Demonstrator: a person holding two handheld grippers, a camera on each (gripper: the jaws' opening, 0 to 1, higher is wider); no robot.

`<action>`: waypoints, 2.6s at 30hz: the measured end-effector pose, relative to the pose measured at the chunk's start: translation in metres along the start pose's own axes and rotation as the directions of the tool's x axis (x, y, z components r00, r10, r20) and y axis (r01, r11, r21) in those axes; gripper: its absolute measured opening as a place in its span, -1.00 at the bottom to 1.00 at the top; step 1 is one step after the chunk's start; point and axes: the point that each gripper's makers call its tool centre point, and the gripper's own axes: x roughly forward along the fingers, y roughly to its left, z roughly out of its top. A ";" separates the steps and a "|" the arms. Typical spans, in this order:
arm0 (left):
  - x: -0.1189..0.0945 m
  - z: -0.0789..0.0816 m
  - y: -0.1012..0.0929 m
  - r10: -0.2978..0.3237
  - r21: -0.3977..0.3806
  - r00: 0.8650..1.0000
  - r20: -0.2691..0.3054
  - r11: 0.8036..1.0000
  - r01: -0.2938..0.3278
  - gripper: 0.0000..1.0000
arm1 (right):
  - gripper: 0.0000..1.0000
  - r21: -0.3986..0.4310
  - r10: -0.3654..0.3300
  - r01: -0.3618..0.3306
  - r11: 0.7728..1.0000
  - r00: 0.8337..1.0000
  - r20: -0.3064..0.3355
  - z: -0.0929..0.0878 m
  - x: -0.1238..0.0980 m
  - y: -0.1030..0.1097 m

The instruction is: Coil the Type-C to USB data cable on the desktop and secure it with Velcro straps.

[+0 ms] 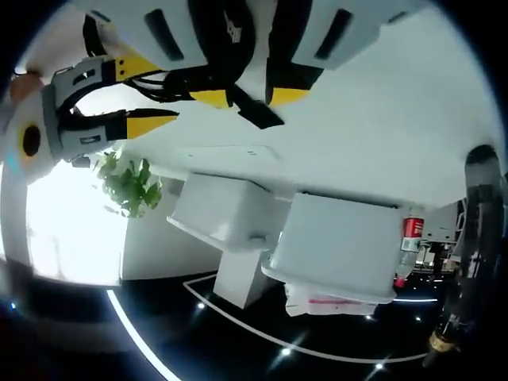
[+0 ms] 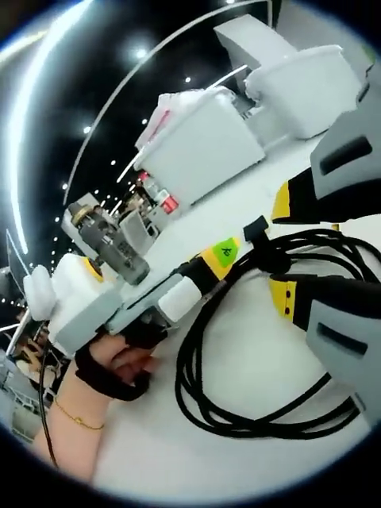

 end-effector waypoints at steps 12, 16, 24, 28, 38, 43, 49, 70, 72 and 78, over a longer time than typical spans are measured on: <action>0.001 0.000 0.002 0.004 0.003 1.000 -0.002 1.000 -0.004 -0.63 | -0.61 -0.191 -0.055 0.052 0.980 0.998 -0.013 -0.004 -0.001 -0.011; 0.001 0.000 0.002 0.004 0.002 1.000 -0.002 1.000 -0.004 -0.63 | -0.61 -0.211 -0.041 0.038 0.977 0.999 -0.011 -0.005 0.000 -0.006; 0.001 0.000 0.002 0.005 0.003 1.000 -0.003 1.000 -0.005 -0.63 | -0.61 -0.058 0.085 -0.083 0.995 0.996 0.035 0.007 -0.011 0.008; 0.001 0.000 0.002 0.006 0.009 1.000 -0.003 1.000 -0.006 -0.63 | -0.55 -0.012 0.131 -0.131 0.991 0.990 0.051 0.018 -0.017 0.021; 0.001 -0.001 0.001 0.008 0.006 1.000 -0.004 1.000 -0.008 -0.63 | -0.60 -0.042 0.003 -0.002 0.999 1.000 0.015 0.021 -0.004 0.024; 0.000 -0.001 0.001 0.007 0.006 1.000 -0.004 1.000 -0.007 -0.63 | -0.62 -0.009 -0.001 0.001 1.000 1.000 -0.011 0.015 -0.006 0.023; 0.001 -0.002 0.004 0.013 0.015 1.000 -0.009 1.000 -0.013 -0.63 | -0.63 -0.172 -0.104 0.093 0.981 0.993 -0.056 0.002 -0.007 0.004; 0.030 0.040 0.027 0.097 0.155 0.983 0.156 0.980 -0.122 -0.94 | -0.97 -0.179 0.030 -0.034 0.983 0.999 -0.029 0.003 -0.003 0.020; 0.043 0.038 0.030 0.089 0.185 0.987 0.134 0.976 -0.113 -0.94 | -0.97 -0.170 0.041 -0.046 0.984 0.999 -0.030 0.003 -0.004 0.020; 0.061 0.013 0.015 0.015 0.356 1.000 -0.002 0.934 -0.013 -0.94 | -0.97 -0.108 0.089 -0.090 0.990 0.996 -0.017 0.003 -0.005 0.022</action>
